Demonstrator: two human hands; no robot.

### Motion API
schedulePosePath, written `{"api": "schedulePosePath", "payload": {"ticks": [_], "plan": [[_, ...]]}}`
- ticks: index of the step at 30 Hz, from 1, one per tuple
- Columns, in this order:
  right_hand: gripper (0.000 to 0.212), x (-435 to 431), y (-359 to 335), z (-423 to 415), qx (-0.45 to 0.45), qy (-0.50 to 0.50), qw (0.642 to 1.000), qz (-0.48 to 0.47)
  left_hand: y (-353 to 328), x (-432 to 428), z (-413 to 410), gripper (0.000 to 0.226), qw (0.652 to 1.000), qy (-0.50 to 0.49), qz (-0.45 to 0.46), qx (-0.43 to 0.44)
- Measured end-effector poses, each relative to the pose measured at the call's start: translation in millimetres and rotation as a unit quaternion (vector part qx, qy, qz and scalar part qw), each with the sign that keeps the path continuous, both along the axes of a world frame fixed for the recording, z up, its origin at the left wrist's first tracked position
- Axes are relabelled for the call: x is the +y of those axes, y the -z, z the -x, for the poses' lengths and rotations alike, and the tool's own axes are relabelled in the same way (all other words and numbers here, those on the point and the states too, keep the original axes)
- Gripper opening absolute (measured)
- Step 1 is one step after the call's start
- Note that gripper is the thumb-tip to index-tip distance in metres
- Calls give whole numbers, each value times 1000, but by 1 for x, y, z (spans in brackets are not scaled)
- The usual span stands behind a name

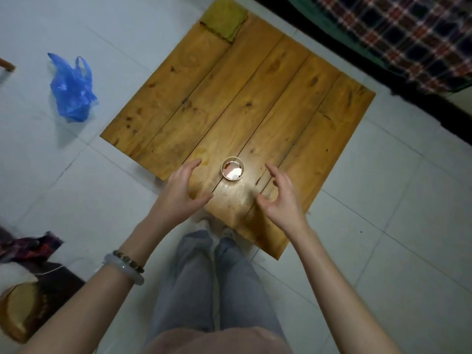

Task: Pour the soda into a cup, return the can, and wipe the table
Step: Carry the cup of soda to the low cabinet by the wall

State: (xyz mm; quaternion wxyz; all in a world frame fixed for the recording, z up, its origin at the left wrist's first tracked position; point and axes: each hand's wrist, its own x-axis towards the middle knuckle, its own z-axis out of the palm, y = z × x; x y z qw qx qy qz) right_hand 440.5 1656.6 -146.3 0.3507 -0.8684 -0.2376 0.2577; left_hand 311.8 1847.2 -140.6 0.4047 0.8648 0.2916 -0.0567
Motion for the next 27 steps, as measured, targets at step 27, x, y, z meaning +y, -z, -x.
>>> {"api": "schedulePosePath", "payload": {"ticks": [27], "plan": [[55, 70, 183, -17, 9, 66, 997, -38, 179, 31, -88, 59, 985, 87, 144, -36]]}}
